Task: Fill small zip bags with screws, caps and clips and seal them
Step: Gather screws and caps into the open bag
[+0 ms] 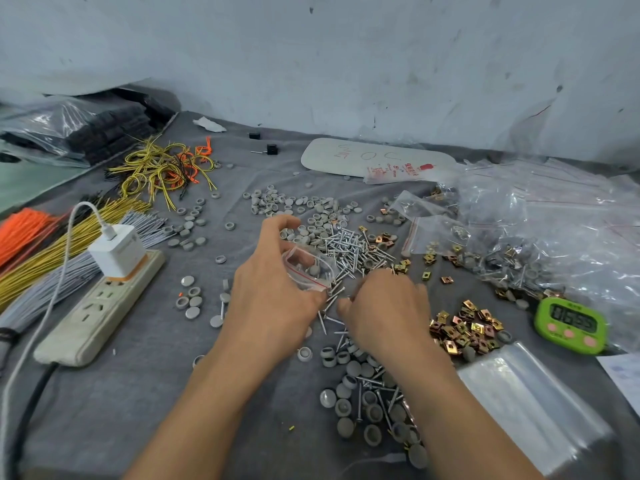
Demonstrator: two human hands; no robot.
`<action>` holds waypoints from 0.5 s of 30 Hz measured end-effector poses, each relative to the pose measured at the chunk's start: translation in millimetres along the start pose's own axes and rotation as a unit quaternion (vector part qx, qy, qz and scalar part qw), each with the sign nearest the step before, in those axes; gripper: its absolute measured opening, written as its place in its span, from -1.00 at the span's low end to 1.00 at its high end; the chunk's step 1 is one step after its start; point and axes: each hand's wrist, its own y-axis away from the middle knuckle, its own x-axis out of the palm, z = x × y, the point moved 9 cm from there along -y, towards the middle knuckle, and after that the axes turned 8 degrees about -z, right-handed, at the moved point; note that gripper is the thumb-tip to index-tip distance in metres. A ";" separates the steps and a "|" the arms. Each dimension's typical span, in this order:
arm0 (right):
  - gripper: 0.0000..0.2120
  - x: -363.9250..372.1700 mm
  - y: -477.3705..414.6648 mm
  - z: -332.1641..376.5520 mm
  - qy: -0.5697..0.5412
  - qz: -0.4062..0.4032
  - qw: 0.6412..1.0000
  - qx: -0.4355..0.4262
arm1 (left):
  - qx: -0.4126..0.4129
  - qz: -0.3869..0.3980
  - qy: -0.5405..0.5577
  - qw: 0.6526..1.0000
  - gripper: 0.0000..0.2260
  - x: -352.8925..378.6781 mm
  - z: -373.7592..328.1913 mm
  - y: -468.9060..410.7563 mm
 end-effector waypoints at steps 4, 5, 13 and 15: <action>-0.59 8.8 3.9 9.2 0.040 -0.007 0.999 -0.020 | 0.001 0.001 0.000 1.000 -0.32 0.0 1.1 -0.1; -0.58 8.3 3.9 8.3 0.039 -0.007 0.999 -0.018 | 0.001 0.001 0.000 1.000 -0.32 0.1 1.2 -0.3; -0.78 -26.2 -6.3 -3.9 -0.329 -0.078 0.940 0.040 | 0.003 0.012 -0.027 1.000 -0.29 3.6 2.5 -0.2; -0.86 -39.0 -7.4 1.2 -0.489 -0.081 0.868 0.021 | -0.001 0.020 -0.034 0.999 -0.26 5.8 3.1 0.1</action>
